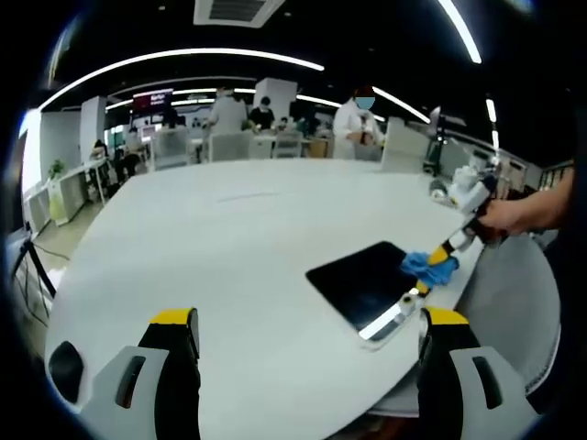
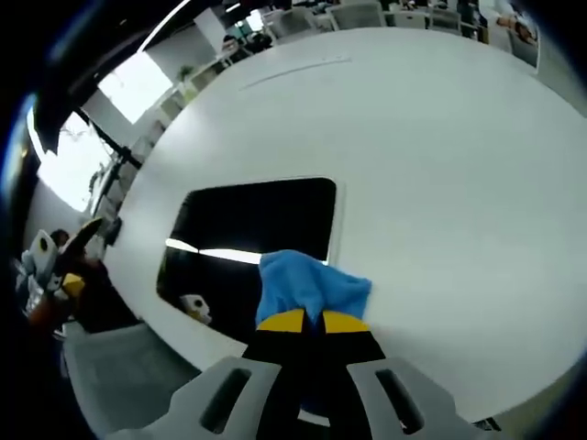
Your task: Wipe the mirror surface with the cleaning cloth until all visible marks leave the cleaned area.
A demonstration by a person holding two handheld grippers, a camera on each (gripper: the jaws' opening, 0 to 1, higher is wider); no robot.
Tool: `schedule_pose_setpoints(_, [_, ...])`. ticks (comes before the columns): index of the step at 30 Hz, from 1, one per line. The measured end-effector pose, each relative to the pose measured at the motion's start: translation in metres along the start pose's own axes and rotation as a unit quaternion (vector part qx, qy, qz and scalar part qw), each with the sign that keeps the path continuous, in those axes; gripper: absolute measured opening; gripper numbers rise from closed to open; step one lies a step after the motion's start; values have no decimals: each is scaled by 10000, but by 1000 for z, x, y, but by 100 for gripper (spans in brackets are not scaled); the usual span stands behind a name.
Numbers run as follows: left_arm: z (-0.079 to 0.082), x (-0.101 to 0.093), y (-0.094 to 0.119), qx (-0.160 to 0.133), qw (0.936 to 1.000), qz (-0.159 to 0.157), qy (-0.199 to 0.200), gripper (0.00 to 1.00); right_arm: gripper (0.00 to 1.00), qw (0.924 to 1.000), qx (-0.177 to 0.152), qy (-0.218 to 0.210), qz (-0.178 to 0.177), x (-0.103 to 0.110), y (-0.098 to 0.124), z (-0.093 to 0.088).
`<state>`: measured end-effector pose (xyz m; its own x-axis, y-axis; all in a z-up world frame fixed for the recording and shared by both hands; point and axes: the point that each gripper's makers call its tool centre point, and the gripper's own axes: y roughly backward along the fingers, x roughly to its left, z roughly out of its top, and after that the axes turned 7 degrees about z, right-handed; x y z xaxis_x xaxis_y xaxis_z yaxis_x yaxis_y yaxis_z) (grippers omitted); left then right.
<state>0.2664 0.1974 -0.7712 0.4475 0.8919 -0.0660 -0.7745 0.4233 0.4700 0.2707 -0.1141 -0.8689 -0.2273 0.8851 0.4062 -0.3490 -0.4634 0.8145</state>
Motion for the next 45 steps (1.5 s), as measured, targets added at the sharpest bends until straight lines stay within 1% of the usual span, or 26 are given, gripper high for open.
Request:
schedule_pose_setpoints(3, [-2, 0, 0, 11, 10000, 2, -35, 100, 0, 10000, -4, -67, 17, 0, 1, -2])
schedule_pose_setpoints(11, [-2, 0, 0, 52, 10000, -4, 25, 100, 0, 9999, -24, -119, -7, 0, 1, -1])
schedule_pose_setpoints(14, [-3, 0, 0, 70, 10000, 3, 48, 100, 0, 9997, -2, -261, 13, 3, 1, -2])
schedule_pose_setpoints(16, [-3, 1, 0, 91, 9999, 13, 45, 100, 0, 9999, -16, -143, -34, 4, 0, -2])
schedule_pose_setpoints(24, [-5, 5, 1, 132, 9999, 37, 24, 100, 0, 9998, -30, -214, -36, 6, -1, -1])
schedule_pose_setpoints(26, [-4, 5, 1, 123, 9999, 38, 29, 100, 0, 9996, -21, -274, 34, 11, -2, -1])
schedule_pose_setpoints(29, [-3, 6, 1, 120, 9999, 30, 9, 100, 0, 9999, 19, -143, 47, 18, -7, 0])
schedule_pose_setpoints(35, [-2, 7, -1, 125, 9999, 28, 18, 100, 0, 9999, 79, -11, 124, 32, -15, 0])
schedule_pose_setpoints(39, [-3, 5, -2, 141, 9999, -10, 0, 100, 0, 9998, 80, -7, 160, 41, -20, 0])
schedule_pose_setpoints(42, [-4, 6, -2, 159, 9999, -11, -3, 100, 0, 9997, 126, 72, 194, 51, -24, 1])
schedule_pose_setpoints(45, [-4, 8, -2, 157, 9999, -2, -8, 100, 0, 9996, 150, 84, 215, 55, -28, 2])
